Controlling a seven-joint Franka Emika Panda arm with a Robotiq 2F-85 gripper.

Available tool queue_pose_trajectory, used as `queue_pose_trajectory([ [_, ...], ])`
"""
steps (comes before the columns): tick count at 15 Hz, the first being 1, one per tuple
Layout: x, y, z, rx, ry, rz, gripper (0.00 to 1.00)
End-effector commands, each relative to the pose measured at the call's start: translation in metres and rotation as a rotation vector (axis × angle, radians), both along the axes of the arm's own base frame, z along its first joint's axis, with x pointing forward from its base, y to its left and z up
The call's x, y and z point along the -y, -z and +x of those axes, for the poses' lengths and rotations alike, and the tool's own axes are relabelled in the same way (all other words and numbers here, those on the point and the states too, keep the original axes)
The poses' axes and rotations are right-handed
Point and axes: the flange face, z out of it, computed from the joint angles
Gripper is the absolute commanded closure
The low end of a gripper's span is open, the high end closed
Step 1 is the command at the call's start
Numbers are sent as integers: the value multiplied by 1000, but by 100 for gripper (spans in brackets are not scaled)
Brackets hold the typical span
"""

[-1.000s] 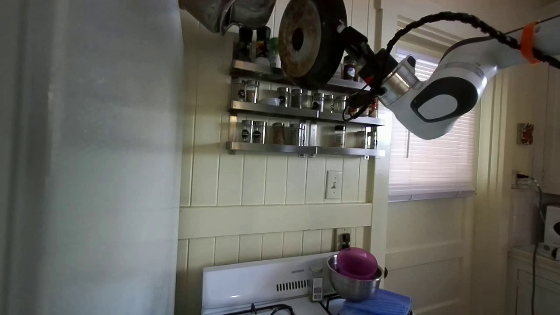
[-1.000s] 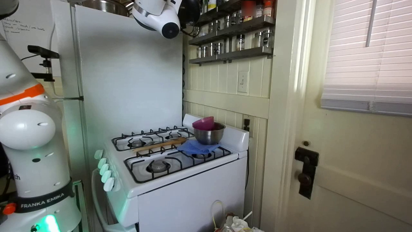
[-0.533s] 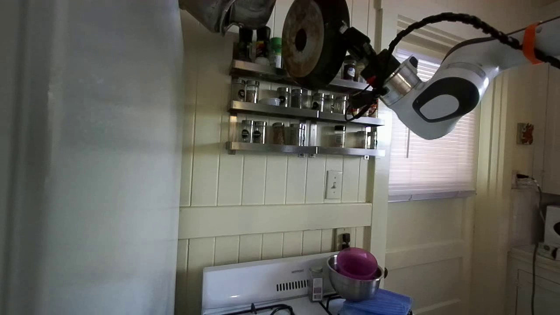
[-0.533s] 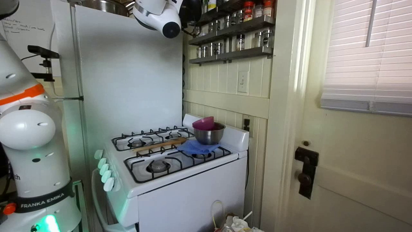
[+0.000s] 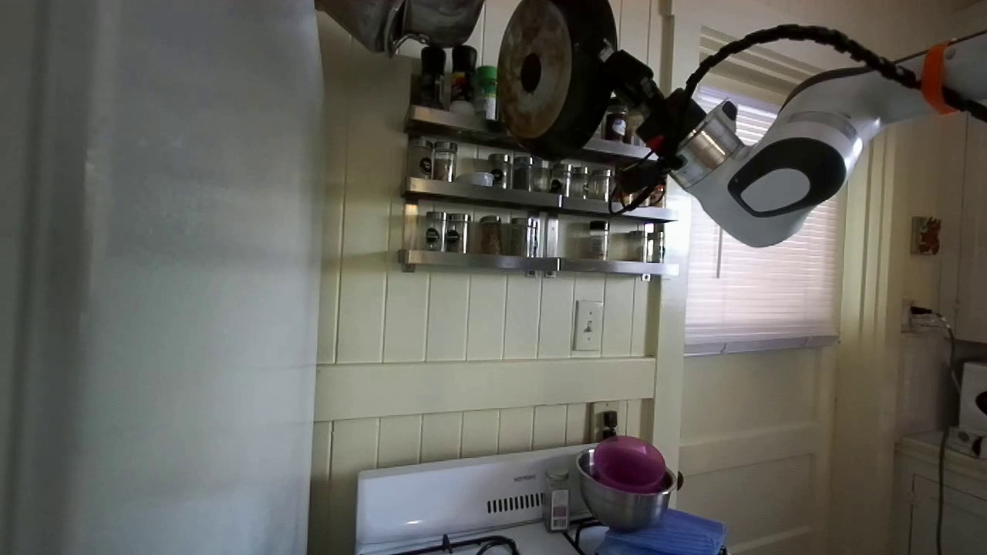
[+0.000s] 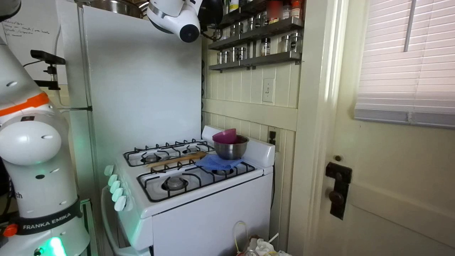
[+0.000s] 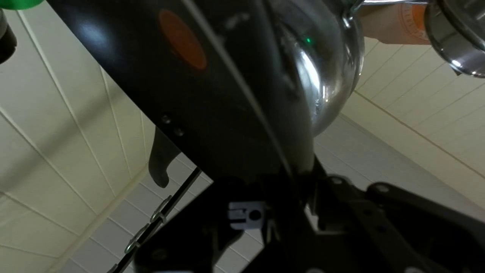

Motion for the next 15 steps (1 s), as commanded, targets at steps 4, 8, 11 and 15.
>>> queue_pose_trajectory([
  [4,0,2,0,-12,-7,-1,91],
  [8,0,3,-1,-14,-8,-2,91],
  [11,-2,3,-3,-15,-3,-8,98],
  [15,-17,8,-7,-23,-18,-35,98],
])
